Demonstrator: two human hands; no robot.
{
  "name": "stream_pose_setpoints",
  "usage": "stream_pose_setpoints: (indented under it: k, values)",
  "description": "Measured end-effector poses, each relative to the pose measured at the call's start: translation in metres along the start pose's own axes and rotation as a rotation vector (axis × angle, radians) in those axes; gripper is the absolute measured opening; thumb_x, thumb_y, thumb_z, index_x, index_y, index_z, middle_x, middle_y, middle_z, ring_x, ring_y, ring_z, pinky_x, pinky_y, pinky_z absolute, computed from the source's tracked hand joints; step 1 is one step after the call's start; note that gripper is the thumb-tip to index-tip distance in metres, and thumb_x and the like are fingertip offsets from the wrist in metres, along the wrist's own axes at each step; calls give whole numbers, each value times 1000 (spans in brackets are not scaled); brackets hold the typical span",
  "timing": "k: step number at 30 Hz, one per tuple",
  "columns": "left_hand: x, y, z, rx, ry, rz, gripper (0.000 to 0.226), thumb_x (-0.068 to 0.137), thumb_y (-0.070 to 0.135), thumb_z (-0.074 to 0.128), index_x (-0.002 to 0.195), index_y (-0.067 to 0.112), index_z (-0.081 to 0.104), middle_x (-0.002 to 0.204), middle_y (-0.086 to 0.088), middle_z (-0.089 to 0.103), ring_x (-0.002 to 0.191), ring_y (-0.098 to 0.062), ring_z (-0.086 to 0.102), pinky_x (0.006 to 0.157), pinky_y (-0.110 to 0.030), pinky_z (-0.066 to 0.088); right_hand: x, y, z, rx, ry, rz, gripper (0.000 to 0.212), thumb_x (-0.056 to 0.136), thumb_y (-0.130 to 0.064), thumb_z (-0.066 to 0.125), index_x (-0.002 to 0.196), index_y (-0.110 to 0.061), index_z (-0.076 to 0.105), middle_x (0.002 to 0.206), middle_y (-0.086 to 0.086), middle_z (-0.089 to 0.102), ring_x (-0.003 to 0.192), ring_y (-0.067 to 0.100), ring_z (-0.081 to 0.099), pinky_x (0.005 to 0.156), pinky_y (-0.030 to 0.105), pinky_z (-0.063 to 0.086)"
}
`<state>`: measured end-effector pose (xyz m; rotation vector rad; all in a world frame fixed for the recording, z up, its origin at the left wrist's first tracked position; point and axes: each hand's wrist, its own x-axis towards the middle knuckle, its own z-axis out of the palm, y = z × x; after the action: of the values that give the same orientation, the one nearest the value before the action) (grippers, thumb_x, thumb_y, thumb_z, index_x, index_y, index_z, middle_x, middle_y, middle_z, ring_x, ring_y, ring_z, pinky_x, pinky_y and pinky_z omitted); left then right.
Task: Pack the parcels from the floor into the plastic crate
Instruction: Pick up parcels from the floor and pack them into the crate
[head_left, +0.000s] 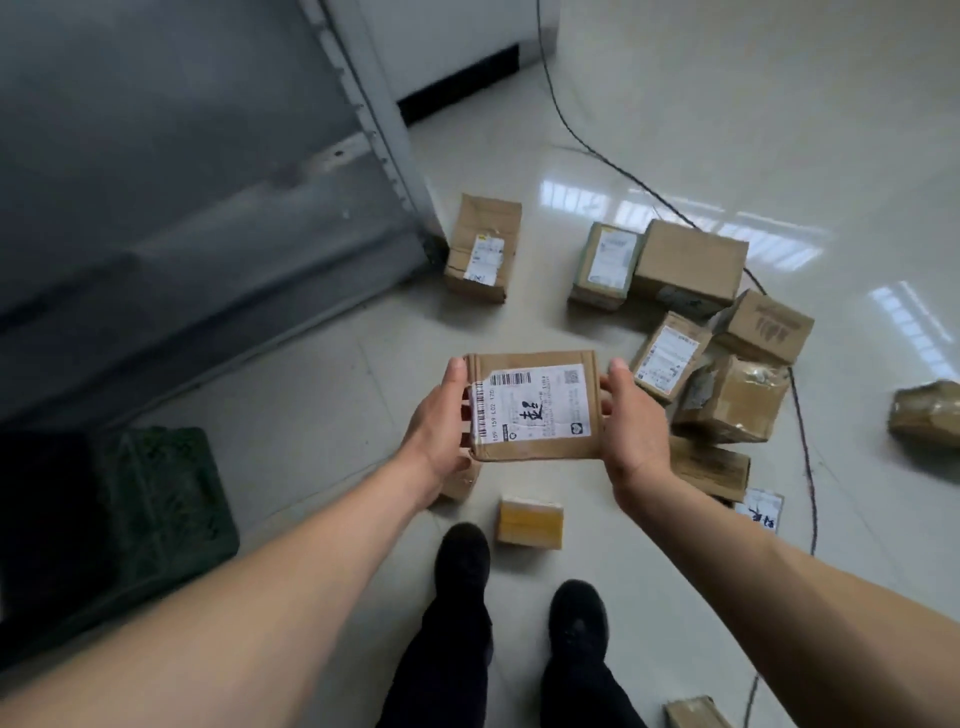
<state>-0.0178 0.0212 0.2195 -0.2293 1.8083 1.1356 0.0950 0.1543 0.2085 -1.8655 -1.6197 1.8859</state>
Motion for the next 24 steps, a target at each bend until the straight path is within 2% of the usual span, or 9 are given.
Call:
stream_pose_setpoints:
  k: [2,4,7,9,12,17,20,23,24]
  values:
    - [-55,23,-30,-43,45,41,61,96,67,24,96,28,71,88,1,75,91,-23,68,85,-38,52,-53,-41,4,-48,-52,-128,57,92,-65,36,97,-22,71,92,-1,71,94,22,68,92,47,53]
    - [-111,40,-58,-72,115,107,59,97,64,24,91,28,70,83,5,73,84,-16,67,77,-31,50,-103,-75,11,-104,-96,-254,45,101,-54,34,97,-23,66,94,0,65,97,23,63,93,44,50]
    - [-189,54,-101,-141,226,186,52,101,55,24,91,27,66,82,10,70,71,-4,65,61,-23,46,-175,-118,26,-176,-207,-372,61,84,-75,32,95,-25,64,100,3,66,98,23,62,95,52,50]
    - [-232,54,-129,-172,276,210,52,100,59,23,98,30,66,96,7,70,87,-11,63,68,-26,44,-217,-140,40,-215,-295,-408,75,69,-84,27,97,-24,64,100,4,67,96,24,64,92,54,52]
    - [-284,50,-173,-224,364,240,56,97,65,20,110,33,64,106,6,69,97,-14,60,73,-30,44,-268,-161,69,-255,-406,-484,88,67,-92,30,98,-19,68,96,8,71,92,28,67,88,56,55]
    - [-353,42,-248,-291,472,328,50,98,62,19,92,37,62,94,15,64,86,-3,56,74,-27,46,-342,-171,133,-283,-485,-551,78,70,-89,37,98,-23,69,93,6,74,90,28,71,86,56,56]
    - [-383,28,-298,-339,502,372,49,99,59,20,98,34,63,100,11,63,89,-2,55,77,-27,44,-395,-169,171,-296,-540,-580,69,73,-83,38,93,-25,70,91,6,74,90,27,71,88,57,55]
    - [-405,11,-352,-394,501,420,50,101,53,22,118,29,62,117,4,64,106,-13,58,98,-34,43,-439,-163,213,-314,-550,-603,72,69,-85,37,91,-26,71,89,6,73,90,28,71,88,59,55]
    - [-414,6,-369,-394,491,424,51,101,55,21,121,29,61,118,5,63,107,-12,57,99,-34,42,-454,-159,228,-317,-556,-613,72,68,-85,37,90,-26,71,89,5,73,89,28,71,87,59,55]
